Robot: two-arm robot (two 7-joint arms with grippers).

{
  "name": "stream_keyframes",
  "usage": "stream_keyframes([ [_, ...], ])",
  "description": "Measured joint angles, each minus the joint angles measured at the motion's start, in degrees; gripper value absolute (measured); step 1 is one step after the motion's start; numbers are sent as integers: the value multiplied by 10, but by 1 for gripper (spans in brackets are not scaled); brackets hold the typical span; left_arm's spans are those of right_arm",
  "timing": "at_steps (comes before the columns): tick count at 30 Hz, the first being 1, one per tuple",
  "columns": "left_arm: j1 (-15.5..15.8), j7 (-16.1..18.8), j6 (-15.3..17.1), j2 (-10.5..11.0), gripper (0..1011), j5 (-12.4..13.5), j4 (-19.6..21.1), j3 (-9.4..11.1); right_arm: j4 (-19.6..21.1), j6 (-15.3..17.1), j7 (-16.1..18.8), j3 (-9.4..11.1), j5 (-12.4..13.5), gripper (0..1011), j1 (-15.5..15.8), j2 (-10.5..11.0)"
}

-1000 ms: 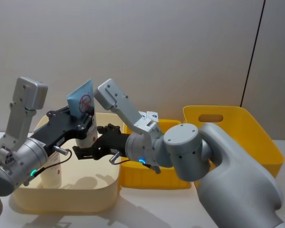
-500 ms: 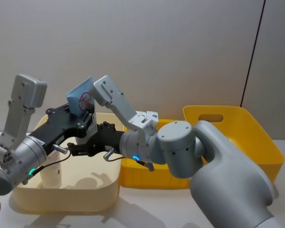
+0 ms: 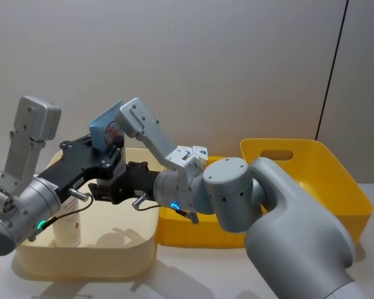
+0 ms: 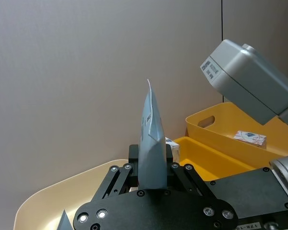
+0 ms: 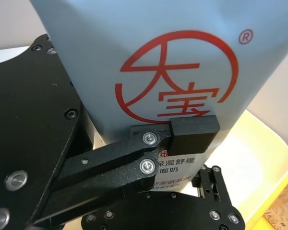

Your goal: Bimanual collaborative sorting of washing and personal care products

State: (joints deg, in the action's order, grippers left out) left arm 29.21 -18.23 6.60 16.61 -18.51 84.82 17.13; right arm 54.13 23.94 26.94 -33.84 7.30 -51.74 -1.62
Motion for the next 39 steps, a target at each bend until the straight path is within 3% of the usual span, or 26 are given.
stream_keyframes([
  [3, 0, 0, 0, 0, 275, 0, 0, 0, -2, -1, 0, 0, 0, 686, -1, -1],
  [5, 0, 0, 0, 0, 275, 0, 1, 0, -2, -1, 0, 0, 1, 666, -1, -1],
  [26, -1, 0, 1, 1, 278, 0, 2, 0, -6, -2, 0, 1, 1, 666, -3, -3],
  [39, -1, 0, 1, 1, 693, 0, 3, 0, -6, -2, 0, 1, 1, 666, -3, -4],
])
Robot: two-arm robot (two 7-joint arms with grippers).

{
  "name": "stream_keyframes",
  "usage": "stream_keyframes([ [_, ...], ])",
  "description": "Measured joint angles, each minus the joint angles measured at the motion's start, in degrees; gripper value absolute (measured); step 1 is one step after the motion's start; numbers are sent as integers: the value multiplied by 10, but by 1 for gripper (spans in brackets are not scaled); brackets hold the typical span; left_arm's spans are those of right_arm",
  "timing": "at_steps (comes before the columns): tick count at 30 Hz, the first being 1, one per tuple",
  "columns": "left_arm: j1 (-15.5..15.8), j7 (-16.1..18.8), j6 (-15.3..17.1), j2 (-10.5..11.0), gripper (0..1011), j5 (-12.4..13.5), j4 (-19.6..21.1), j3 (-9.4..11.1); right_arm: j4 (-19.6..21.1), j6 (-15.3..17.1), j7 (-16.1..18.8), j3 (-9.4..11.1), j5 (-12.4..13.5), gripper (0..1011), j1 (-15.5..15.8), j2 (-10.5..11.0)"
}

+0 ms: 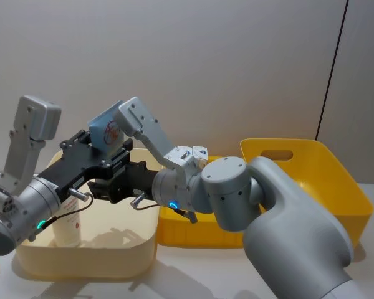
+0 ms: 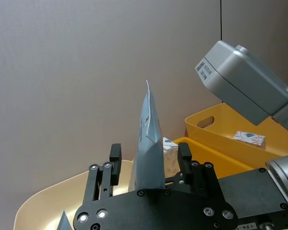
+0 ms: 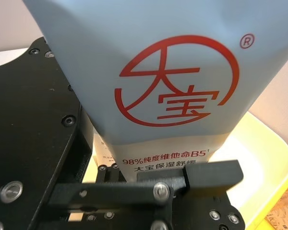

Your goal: Bimanual collaborative sorting of washing and personal care products

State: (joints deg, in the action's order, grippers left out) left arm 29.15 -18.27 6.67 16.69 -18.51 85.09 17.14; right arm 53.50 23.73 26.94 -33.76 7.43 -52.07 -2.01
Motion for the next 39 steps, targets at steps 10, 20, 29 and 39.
stream_keyframes([
  [10, 0, 0, 0, 0, 975, 0, 0, 0, 7, 4, -16, 6, -4, 666, 0, 4],
  [20, 0, 0, 0, 0, 1000, 0, 0, 0, 44, 28, -60, 26, -15, 666, 15, 20],
  [29, 0, 0, 0, 0, 1000, 0, 0, 0, 88, 65, -107, 51, -28, 666, 33, 39],
  [39, 0, 0, 0, 0, 1000, 0, 0, 0, 130, 119, -158, 81, -45, 666, 42, 61],
])
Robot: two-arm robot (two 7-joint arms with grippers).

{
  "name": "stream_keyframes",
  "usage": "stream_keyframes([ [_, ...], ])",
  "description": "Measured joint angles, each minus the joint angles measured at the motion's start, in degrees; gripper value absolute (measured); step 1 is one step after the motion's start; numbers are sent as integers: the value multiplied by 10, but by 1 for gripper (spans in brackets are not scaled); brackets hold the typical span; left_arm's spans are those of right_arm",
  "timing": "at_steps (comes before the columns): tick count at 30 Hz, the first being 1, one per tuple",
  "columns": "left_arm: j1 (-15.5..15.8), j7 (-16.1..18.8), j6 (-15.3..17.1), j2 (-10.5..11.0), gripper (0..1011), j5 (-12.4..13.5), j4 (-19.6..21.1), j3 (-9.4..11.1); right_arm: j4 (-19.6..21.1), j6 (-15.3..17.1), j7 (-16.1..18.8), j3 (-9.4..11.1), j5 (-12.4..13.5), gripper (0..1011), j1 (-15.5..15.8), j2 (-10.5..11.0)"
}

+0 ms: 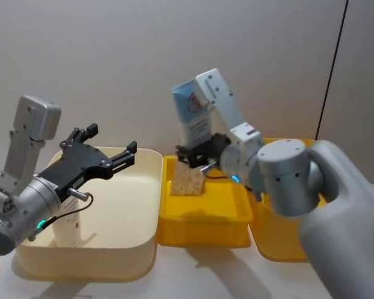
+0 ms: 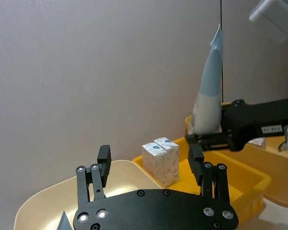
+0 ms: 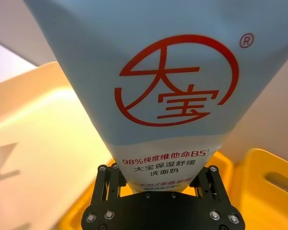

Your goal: Bimanual collaborative sorting of washing and personal care products

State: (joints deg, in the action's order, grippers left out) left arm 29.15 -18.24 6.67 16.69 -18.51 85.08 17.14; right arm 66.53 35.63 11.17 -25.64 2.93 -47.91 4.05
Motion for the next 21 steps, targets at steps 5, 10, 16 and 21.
stream_keyframes([
  [5, 0, 0, 0, 0, 1000, 0, 0, 0, 15, 38, -22, 15, -10, 666, -2, 11],
  [10, 0, 0, 0, 0, 1000, 0, 0, 0, 22, 82, -35, 30, -19, 666, -15, 24],
  [16, 0, 0, 0, 0, 1000, 0, 0, 0, 16, 136, -42, 42, -26, 666, -37, 38],
  [21, 0, 0, 0, 0, 1000, 0, 0, 0, -6, 188, -42, 50, -32, 666, -69, 51],
])
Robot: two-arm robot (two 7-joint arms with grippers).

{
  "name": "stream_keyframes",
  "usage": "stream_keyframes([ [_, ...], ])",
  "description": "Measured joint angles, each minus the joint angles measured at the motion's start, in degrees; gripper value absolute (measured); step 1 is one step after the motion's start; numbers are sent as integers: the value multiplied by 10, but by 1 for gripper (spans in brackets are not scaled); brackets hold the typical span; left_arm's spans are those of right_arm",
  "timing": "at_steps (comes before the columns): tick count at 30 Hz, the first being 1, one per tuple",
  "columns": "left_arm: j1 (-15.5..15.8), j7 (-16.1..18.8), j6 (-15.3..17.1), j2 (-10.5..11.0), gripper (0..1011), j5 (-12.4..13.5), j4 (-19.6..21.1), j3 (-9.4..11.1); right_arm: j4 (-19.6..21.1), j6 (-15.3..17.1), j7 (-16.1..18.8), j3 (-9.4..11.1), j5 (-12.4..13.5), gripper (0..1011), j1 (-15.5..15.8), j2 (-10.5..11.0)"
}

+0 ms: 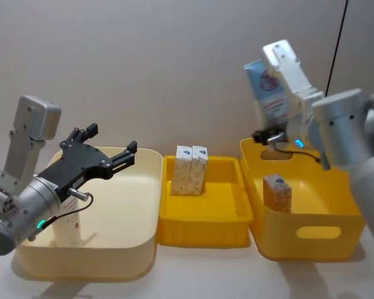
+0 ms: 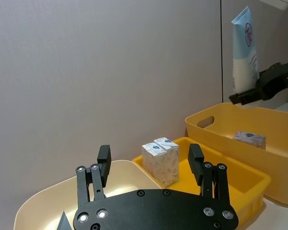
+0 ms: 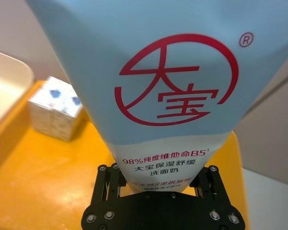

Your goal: Bimanual collaborative sorting of washing and personal care products

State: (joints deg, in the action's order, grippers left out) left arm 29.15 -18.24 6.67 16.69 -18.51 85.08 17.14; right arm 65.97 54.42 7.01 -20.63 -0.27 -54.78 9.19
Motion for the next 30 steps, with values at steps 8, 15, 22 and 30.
stream_keyframes([
  [8, 0, 0, 0, 0, 1000, 0, 0, 0, -57, 58, 14, 1, -5, 666, -55, 13],
  [15, 0, 0, 0, 0, 1000, 0, 0, 0, -150, 91, 57, -26, -9, 666, -124, 16],
  [22, 0, 0, 0, 0, 1000, 0, 0, 0, -238, 90, 112, -64, -13, 666, -180, 5],
  [30, 0, 0, 0, 0, 1000, 0, 0, 0, -366, 51, 179, -109, -23, 666, -243, -27],
])
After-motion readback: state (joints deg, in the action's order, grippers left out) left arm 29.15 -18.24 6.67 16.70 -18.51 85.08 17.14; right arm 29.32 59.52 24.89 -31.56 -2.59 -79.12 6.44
